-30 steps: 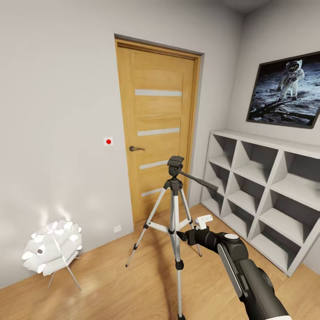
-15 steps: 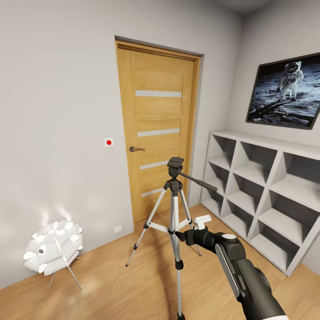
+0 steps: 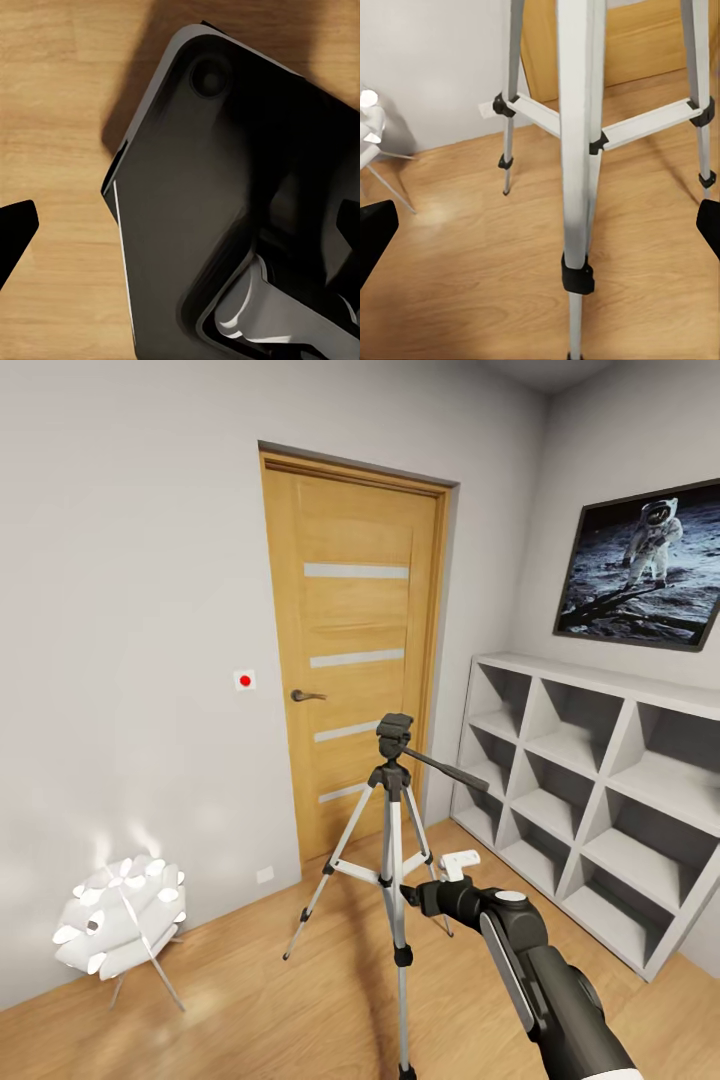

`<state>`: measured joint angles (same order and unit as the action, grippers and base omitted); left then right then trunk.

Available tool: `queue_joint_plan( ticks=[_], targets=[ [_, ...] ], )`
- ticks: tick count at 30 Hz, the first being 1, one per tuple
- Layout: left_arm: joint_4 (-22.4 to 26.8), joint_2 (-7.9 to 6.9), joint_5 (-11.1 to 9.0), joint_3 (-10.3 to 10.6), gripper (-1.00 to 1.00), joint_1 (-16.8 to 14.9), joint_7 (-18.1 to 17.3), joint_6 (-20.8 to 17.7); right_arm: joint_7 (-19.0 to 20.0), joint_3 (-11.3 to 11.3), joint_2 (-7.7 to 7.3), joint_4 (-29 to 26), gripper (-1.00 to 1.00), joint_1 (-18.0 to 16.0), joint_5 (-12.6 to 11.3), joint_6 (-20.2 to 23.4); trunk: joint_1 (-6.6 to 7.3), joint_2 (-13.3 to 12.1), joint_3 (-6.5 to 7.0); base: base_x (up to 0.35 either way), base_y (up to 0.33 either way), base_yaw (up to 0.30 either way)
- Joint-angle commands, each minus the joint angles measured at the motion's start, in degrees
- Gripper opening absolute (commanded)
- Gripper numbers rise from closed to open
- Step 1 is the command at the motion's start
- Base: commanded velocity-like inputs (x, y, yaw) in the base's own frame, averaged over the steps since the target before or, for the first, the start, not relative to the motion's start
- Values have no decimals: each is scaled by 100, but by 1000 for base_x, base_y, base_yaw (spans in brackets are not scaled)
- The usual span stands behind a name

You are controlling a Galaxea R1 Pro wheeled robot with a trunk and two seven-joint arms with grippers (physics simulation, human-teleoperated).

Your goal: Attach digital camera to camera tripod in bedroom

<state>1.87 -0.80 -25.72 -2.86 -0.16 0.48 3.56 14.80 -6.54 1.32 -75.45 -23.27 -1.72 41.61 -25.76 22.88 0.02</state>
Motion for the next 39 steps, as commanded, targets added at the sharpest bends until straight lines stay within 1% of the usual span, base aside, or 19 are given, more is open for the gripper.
queue_joint_plan(
  ticks=[1,15,22,31,34,39],
  targets=[
    [-3,1,13,-26,100,-1,5,14,0,4,1,-2,100,-2,-15,29,-2,4,-2,0,0,0],
    [-3,0,7,-26,100,-1,12,14,-20,4,8,26,100,-1,-21,22,-2,4,-2,0,0,0],
    [-3,1,7,-23,100,-1,8,14,-13,4,18,280,100,-1,-13,-39,-2,4,-2,0,0,0],
    [-3,1,13,19,100,-1,5,14,-12,4,19,366,100,-2,6,-59,-2,4,-2,54,0,0],
    [-3,1,14,26,100,-1,5,14,-23,27,30,376,100,-2,12,-136,-2,4,-2,34,0,0],
    [-3,1,14,17,100,-1,5,14,-47,43,126,384,100,-2,9,-464,-2,4,-2,10,0,0]
  ],
)
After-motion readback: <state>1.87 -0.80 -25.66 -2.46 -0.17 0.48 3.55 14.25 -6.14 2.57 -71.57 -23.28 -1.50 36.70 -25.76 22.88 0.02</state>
